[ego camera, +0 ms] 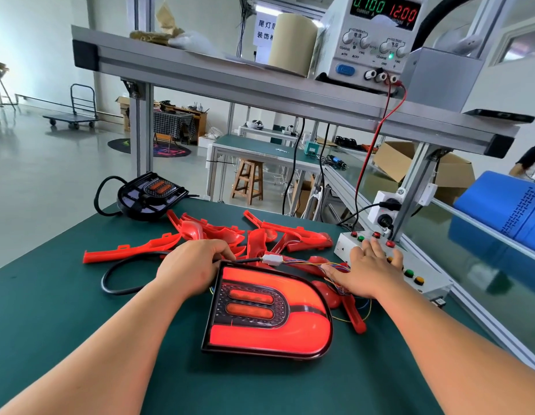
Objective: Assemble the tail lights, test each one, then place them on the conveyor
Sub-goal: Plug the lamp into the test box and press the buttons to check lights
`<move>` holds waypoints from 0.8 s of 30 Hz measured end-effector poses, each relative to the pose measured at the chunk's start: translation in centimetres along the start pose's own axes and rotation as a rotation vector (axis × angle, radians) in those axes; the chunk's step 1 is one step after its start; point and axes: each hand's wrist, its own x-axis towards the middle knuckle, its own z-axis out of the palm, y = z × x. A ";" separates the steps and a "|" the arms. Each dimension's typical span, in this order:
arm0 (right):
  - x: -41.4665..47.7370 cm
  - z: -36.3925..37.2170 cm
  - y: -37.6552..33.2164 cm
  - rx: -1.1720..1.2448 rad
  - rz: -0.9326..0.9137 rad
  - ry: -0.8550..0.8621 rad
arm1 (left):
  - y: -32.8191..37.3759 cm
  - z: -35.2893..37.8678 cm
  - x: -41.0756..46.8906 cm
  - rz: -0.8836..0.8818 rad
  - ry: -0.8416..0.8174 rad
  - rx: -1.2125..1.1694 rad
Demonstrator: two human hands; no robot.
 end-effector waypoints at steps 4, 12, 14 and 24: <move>0.5 -0.1 -0.1 0.017 -0.015 0.033 | -0.2 0.1 0.3 -0.003 -0.009 0.025; 3.9 -0.8 -0.3 0.065 -0.066 -0.005 | -0.5 0.5 0.6 0.003 0.016 0.075; 4.4 -0.7 -0.6 0.044 -0.065 -0.022 | -0.6 0.5 0.6 0.009 0.020 0.074; 4.5 -1.5 -0.8 0.085 -0.040 -0.050 | -0.6 0.5 0.8 -0.003 0.007 0.060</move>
